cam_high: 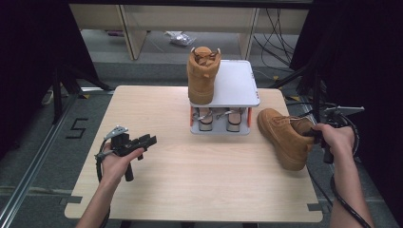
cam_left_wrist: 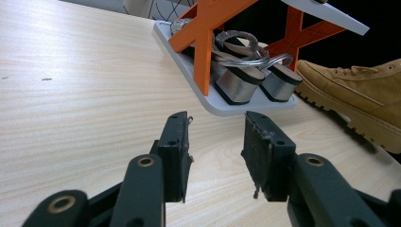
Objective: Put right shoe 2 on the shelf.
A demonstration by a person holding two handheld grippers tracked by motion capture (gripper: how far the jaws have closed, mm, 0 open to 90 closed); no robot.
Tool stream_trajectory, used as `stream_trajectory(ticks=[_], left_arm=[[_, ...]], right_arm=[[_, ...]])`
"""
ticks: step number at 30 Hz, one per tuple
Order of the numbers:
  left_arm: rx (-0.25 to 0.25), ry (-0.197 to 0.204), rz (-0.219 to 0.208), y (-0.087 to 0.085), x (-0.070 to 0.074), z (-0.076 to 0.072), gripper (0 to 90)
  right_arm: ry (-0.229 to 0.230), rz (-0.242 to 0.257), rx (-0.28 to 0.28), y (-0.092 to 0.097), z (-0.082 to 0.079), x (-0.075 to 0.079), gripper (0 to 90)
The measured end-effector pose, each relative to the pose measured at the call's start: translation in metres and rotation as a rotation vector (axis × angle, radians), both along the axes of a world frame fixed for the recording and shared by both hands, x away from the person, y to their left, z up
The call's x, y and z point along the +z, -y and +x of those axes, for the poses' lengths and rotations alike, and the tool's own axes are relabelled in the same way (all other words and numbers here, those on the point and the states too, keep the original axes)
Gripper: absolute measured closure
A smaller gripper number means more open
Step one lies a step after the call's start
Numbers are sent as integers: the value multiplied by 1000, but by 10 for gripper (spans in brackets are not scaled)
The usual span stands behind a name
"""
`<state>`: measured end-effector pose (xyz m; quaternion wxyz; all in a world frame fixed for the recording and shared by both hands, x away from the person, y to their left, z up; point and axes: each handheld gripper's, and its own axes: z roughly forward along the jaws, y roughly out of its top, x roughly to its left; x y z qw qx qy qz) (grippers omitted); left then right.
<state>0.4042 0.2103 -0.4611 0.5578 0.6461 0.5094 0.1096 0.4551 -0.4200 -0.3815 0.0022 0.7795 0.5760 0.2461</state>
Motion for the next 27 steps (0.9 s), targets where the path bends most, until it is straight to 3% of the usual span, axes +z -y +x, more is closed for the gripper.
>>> stream_trajectory(ticks=[4,5,27], left_arm=[[-1,1,1,0,0,0,604],[-3,3,2,0,0,0,604],[1,-1,3,-1,-1,0,600]], right_arm=[[4,49,-4,4,-1,0,808],[3,65,-27,3,-1,0,808],[74,134,-68,7,3,16,807]])
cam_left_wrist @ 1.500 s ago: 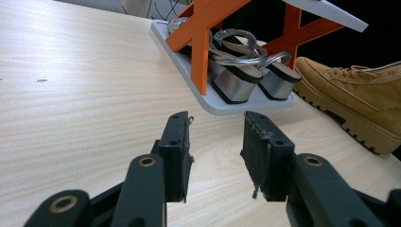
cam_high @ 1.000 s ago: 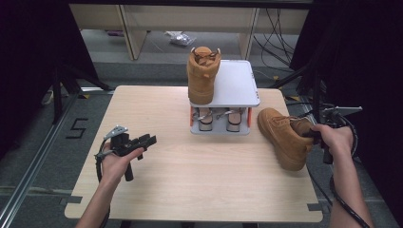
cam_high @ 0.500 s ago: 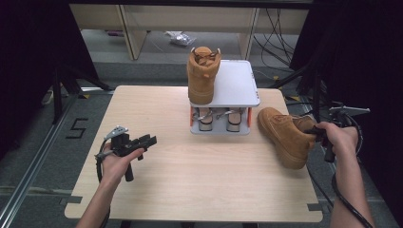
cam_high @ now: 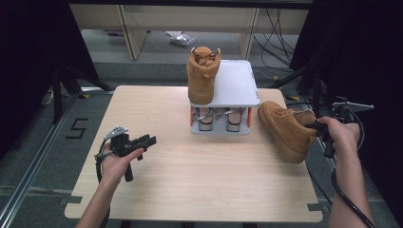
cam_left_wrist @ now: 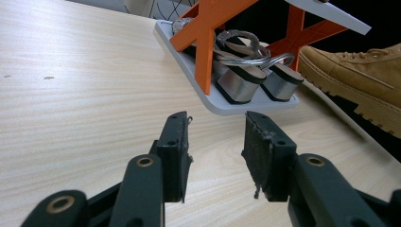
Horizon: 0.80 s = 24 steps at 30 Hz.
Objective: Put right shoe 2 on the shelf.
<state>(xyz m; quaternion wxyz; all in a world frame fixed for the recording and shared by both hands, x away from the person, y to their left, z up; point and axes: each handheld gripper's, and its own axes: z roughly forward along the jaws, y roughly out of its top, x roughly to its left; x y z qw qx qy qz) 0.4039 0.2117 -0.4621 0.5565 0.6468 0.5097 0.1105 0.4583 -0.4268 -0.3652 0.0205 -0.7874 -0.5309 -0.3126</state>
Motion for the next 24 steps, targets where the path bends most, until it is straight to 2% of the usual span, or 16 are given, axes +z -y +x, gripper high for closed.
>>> stream_trajectory(ticks=[1,2,3,4,5,6,9,10,18,24], left_arm=[[1,0,0,0,0,0,600],[2,-1,-1,0,0,0,599],[2,-1,-1,0,0,0,599],[2,-1,0,0,0,0,598],[2,-2,-1,0,0,0,598],[1,-2,-1,0,0,0,598],[3,-2,-3,0,-1,0,597],[3,-3,-2,-1,-1,0,597],[3,-4,-10,-1,-1,0,594],[7,-4,-8,-2,-1,0,594]], right_arm=[[-9,6,-9,-1,1,1,807],[22,-18,8,0,0,-1,807],[9,-2,-9,-2,2,1,807],[33,5,-29,-3,3,1,807],[33,21,-36,-3,3,2,806],[35,5,-17,-2,3,2,806],[50,20,-29,-3,5,5,806],[14,15,-29,-3,6,9,806],[42,22,-39,-3,9,16,806],[41,44,-63,-3,11,21,805]])
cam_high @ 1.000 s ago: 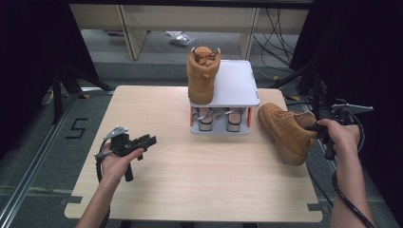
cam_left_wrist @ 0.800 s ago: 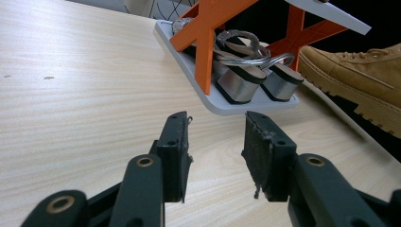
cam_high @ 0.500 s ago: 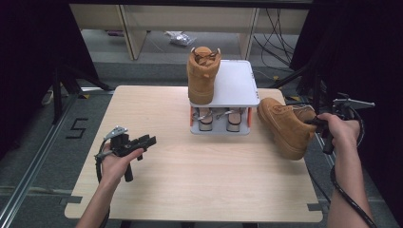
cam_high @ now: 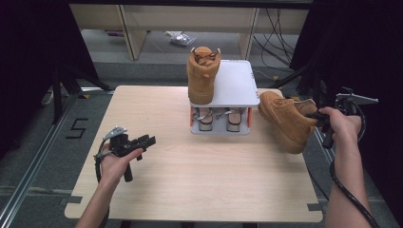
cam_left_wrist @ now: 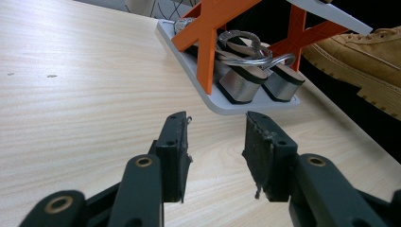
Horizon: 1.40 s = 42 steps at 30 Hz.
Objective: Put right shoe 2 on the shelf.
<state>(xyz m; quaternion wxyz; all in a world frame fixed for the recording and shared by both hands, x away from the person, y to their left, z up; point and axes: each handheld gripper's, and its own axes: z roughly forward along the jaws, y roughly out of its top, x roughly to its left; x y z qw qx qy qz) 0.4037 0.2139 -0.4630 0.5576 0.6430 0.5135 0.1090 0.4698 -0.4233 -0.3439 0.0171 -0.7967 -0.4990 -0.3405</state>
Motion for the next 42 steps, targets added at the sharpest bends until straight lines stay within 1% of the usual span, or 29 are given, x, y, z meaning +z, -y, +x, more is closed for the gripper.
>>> stream_trajectory(ticks=[1,2,4,5,6,7,8,9,16,20,22,23,24,25,26,28,29,30,31,32,33,34,36,37,38,39,40,41,42], left_arm=[[0,0,0,0,0,0,594],[0,0,0,0,0,0,594],[-1,-2,1,0,-1,0,593],[0,-2,1,0,-1,0,593],[1,-3,2,0,-1,0,592],[1,-4,3,0,-1,0,592],[2,-4,4,0,-1,0,592],[2,-5,3,0,-1,0,592],[4,-5,2,-1,-1,0,592],[7,-4,-3,-2,-1,0,593],[8,-3,0,-2,0,0,592],[8,-2,-1,-2,0,0,593],[9,-3,-2,-2,0,-1,593],[8,-3,-1,-3,-1,-1,593],[8,-3,-1,-3,-1,0,593],[8,-3,-2,-3,-1,0,593],[8,-3,-2,-3,-1,0,593],[8,-2,-1,-3,-1,0,593],[8,-1,-2,-3,-1,0,592],[6,0,-3,-3,-1,0,592],[8,0,-4,-3,0,0,592],[6,-1,-3,-3,0,0,592],[7,-2,-3,-4,-1,0,592],[7,-3,-5,-4,-1,0,592],[6,-6,-7,-4,-1,0,592],[6,-7,-9,-4,-1,-1,592],[6,-6,-7,-4,-1,0,592],[6,-6,-6,-4,-1,0,592],[5,-6,-5,-4,-1,0,592]], right_arm=[[3,-4,2,0,0,0,804],[17,0,10,1,0,0,804],[11,16,-3,2,2,1,804],[24,18,1,2,2,1,805],[9,5,-10,1,3,2,805],[12,8,-6,1,3,2,806],[6,-3,-7,0,4,2,806],[2,-4,-3,0,4,2,807],[12,-6,-7,-1,6,3,814],[18,-12,-2,-2,7,7,814],[24,-4,-6,-2,8,10,814],[74,5,-5,-2,7,8,813],[83,13,-18,-3,8,9,813],[80,16,-23,-4,9,10,814],[103,9,-13,-3,8,9,813],[100,16,-17,-4,9,11,814],[68,7,3,-3,8,15,814],[60,2,1,-3,9,16,814],[54,6,-6,-4,9,17,814],[76,21,-13,-5,10,16,813],[71,27,-16,-5,11,17,813],[52,14,-10,-5,11,19,813],[63,15,-9,-5,12,19,814],[79,21,-19,-5,12,18,813],[69,18,-13,-5,12,19,814],[79,22,-19,-5,13,19,813],[132,29,-29,-5,13,16,813],[121,34,-33,-6,13,18,813],[124,33,-37,-6,14,19,813]])
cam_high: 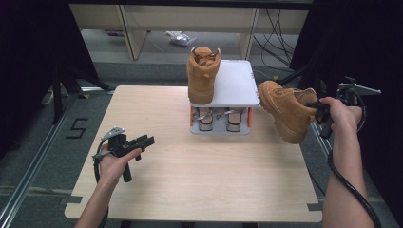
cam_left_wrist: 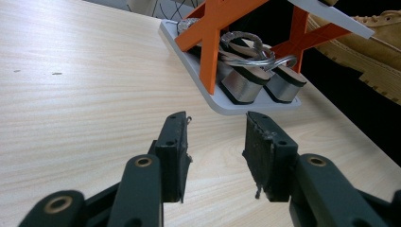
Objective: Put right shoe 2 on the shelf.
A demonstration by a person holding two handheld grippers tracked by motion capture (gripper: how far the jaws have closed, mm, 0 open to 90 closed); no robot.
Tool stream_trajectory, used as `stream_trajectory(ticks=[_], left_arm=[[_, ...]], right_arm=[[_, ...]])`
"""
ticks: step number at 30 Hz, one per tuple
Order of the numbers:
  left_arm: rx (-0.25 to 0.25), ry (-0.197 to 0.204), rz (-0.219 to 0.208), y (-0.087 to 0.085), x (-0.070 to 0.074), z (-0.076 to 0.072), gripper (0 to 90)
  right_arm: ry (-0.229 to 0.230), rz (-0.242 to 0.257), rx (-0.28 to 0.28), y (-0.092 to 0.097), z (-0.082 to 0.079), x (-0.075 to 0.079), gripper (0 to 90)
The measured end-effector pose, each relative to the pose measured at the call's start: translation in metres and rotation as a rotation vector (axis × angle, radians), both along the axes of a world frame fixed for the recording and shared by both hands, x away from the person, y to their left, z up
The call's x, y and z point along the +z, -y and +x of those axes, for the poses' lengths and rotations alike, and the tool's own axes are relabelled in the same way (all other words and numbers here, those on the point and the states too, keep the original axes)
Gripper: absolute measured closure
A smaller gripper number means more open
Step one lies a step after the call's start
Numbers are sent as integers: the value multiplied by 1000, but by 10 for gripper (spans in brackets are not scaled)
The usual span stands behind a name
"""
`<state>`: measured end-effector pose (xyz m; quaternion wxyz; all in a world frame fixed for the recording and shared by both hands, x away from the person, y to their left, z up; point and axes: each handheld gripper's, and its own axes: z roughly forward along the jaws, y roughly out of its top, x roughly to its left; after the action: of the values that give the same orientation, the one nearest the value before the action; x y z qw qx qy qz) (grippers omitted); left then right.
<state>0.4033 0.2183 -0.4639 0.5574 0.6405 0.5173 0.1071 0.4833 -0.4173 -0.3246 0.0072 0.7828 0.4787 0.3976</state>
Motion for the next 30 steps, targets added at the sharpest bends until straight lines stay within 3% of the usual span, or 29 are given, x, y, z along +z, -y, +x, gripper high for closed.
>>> stream_trajectory(ticks=[3,6,8,9,11,16,18,21,23,30], left_arm=[[-1,1,-1,0,0,0,592],[2,1,0,0,0,0,592],[3,0,0,0,0,0,592],[3,0,0,0,0,0,592],[2,-2,-2,0,0,0,591],[1,0,-4,0,0,0,590],[3,1,-3,0,0,0,591],[4,1,-5,-1,0,0,591],[4,1,-5,-1,0,0,591],[6,2,-7,-1,0,0,591]], right_arm=[[23,0,-4,0,1,2,813],[-14,-9,7,1,1,8,813],[14,18,9,0,2,9,813],[-4,8,2,0,2,10,813],[22,17,9,0,3,10,813],[24,8,21,-1,5,12,812],[27,26,12,-3,6,13,812],[46,9,16,-3,7,13,812],[35,38,3,-4,7,14,812],[55,37,0,-4,9,16,811]])
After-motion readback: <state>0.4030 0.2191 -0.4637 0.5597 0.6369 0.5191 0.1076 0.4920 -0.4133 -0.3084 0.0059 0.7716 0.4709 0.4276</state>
